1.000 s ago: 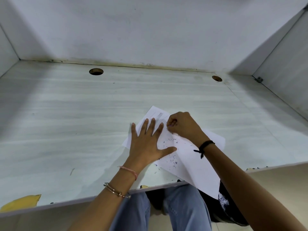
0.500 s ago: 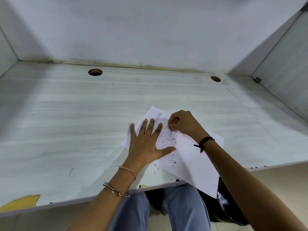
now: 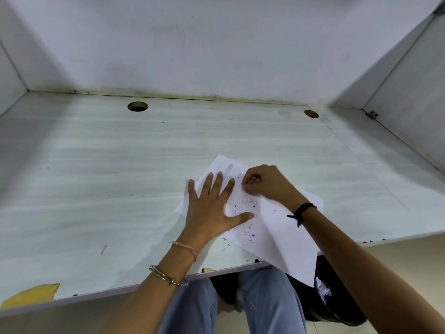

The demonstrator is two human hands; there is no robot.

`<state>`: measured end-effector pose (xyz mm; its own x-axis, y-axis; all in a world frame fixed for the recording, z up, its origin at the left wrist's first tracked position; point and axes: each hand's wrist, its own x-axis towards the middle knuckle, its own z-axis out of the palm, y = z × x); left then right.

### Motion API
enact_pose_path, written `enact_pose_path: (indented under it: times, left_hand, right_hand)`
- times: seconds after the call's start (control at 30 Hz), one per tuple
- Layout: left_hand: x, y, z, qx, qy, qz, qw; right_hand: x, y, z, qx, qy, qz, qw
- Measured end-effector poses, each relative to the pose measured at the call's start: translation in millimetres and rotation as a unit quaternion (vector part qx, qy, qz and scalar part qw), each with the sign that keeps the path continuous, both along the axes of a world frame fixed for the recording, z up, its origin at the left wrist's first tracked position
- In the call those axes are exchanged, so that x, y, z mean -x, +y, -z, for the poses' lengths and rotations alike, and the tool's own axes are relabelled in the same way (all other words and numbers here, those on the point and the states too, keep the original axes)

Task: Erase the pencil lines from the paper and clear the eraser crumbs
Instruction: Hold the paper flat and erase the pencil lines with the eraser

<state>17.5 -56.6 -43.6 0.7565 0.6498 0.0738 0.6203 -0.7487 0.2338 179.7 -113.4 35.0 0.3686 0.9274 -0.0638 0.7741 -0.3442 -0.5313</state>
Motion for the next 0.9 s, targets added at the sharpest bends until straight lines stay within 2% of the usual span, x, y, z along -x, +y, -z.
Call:
enact_pose_path:
  times: [0.07,0.23,0.37,0.5,0.63,0.8,0.9]
  left_hand:
    - [0.3,0.0,-0.1,-0.001,0.003,0.000,1.000]
    - [-0.2,-1.4,-3.2,0.002,0.005,-0.002,1.000]
    - [1.1,-1.7,-4.4,0.005,0.011,0.002,1.000]
    - [0.0,-1.3,-3.1,0.000,0.006,0.000,1.000]
    - [0.5,-1.2,-3.4,0.006,0.012,0.000,1.000]
    - [-0.6,0.1,-0.1,-0.009,0.008,-0.001,1.000]
    - [-0.5,0.1,-1.8,-0.001,0.014,0.001,1.000]
  right_hand:
    - [-10.0,2.0,-3.1,-0.024,-0.001,0.044,0.999]
    - [12.7,-0.6,6.3,-0.006,-0.011,-0.035,0.999]
    - [-16.1,6.1,0.4,-0.032,0.011,0.060,0.998]
    - [9.8,-0.9,9.3,-0.016,0.006,-0.024,1.000]
    - [-14.7,9.0,2.7,-0.031,0.003,0.056,0.998]
    - [7.2,3.4,6.1,0.031,0.002,-0.040,0.999]
    - [-11.2,7.8,0.0,-0.010,-0.003,0.039,0.999]
